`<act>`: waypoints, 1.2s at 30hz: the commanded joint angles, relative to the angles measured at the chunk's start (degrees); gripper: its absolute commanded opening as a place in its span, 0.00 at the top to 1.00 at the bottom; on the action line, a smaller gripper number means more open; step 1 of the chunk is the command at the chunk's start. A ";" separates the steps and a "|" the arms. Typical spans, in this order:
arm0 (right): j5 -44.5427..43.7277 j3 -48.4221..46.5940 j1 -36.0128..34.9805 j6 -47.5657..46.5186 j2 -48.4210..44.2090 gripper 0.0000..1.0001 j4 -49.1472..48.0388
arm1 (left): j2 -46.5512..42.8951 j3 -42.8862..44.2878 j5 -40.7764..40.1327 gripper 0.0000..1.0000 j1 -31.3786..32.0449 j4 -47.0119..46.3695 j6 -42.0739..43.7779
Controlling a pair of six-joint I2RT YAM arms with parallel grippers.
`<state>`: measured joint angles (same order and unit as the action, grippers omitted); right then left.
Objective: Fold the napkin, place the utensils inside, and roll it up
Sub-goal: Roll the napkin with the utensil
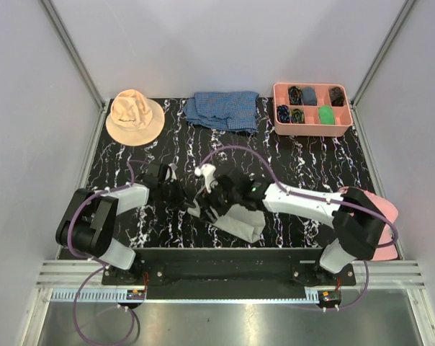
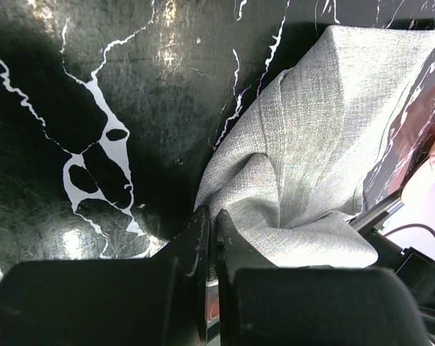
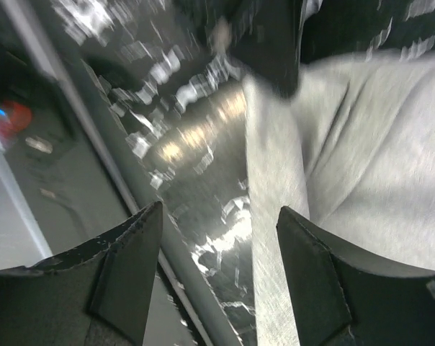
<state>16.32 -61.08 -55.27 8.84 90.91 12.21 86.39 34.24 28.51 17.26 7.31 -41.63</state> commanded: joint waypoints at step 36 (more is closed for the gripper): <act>-9.40 -0.10 -6.43 -4.09 18.87 0.83 4.59 | -4.46 4.00 0.23 0.62 -3.36 4.11 2.95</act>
<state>-0.27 -64.03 -61.19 4.25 105.34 16.43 87.15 36.91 28.10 16.19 9.39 -39.81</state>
